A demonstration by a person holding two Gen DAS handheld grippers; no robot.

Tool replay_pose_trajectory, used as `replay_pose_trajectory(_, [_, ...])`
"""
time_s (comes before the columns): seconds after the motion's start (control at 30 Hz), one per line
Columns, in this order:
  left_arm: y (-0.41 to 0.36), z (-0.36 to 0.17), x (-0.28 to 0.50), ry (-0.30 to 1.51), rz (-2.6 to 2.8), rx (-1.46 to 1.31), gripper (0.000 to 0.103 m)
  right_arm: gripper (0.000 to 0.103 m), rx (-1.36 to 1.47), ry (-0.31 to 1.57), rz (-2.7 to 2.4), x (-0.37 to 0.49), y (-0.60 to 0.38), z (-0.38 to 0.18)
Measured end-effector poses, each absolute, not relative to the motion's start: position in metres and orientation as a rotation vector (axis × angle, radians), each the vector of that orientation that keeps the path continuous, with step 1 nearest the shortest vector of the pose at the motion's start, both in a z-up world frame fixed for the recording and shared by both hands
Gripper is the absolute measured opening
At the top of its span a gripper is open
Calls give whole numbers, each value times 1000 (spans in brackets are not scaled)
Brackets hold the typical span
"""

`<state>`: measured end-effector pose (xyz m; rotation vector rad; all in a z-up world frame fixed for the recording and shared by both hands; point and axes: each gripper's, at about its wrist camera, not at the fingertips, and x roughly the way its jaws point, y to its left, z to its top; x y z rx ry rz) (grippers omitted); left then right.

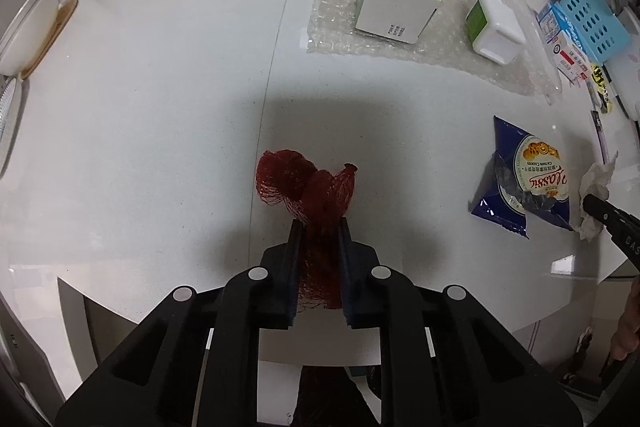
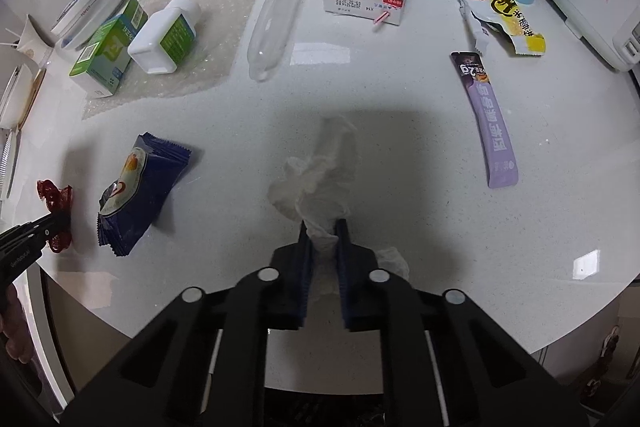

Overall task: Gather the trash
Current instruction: 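Carry the red net and white tissue with both grippers over the black bin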

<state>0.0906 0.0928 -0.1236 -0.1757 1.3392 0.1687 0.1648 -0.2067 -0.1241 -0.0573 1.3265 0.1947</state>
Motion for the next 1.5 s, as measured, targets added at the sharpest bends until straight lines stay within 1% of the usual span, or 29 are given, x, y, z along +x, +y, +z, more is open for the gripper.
replay_pose_trajectory(0.3, [70, -84, 74, 1235, 188, -152, 16, 10, -43, 1272, 206, 146, -227, -97])
replay_pose_trajectory(0.37, [61, -80, 80, 1226, 172, -157, 16, 10, -37, 1256, 208, 140, -230, -89])
replay_pose_trajectory(0.6, [38, -65, 54, 1194, 106, -178, 16, 10, -27, 1207, 225, 123, -238, -63])
replay_pose_trajectory(1.13, [-11, -39, 26, 1149, 29, -170, 16, 10, -11, 1110, 234, 70, -259, -13])
replay_pose_trajectory(1.3, [-21, -30, 16, 1132, 6, -167, 16, 10, -17, 1090, 228, 54, -265, -5])
replay_pose_trajectory(1.5, [-33, -29, 1, 1131, -21, -163, 16, 10, -28, 1092, 237, 32, -268, -11])
